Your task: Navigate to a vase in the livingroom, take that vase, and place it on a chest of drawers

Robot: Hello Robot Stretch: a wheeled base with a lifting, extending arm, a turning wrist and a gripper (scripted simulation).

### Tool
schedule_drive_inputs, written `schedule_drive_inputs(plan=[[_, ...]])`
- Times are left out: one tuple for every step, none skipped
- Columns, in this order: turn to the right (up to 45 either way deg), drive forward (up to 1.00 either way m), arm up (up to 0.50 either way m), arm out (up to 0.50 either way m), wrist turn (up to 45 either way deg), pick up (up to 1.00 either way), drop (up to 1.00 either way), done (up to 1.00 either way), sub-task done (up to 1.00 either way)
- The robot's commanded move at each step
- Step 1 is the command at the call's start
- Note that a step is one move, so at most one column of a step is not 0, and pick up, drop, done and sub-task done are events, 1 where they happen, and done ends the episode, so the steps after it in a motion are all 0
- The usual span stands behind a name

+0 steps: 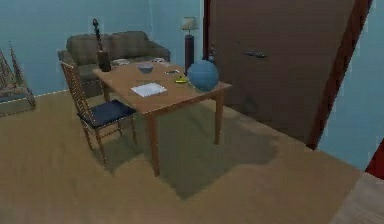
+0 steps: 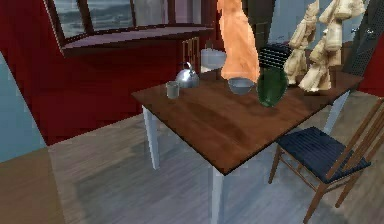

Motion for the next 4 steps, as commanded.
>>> schedule_drive_inputs(plan=[[6.0,0.0,0.0,0.0,0.0,0.0,0.0,0.0,0.0],[0.0,0.85,0.0,0.0,0.0,0.0,0.0,0.0,0.0],[-45.0,0.0,0.0,0.0,0.0,0.0,0.0,0.0,0.0],[-45.0,0.0,0.0,0.0,0.0,0.0,0.0,0.0,0.0]])
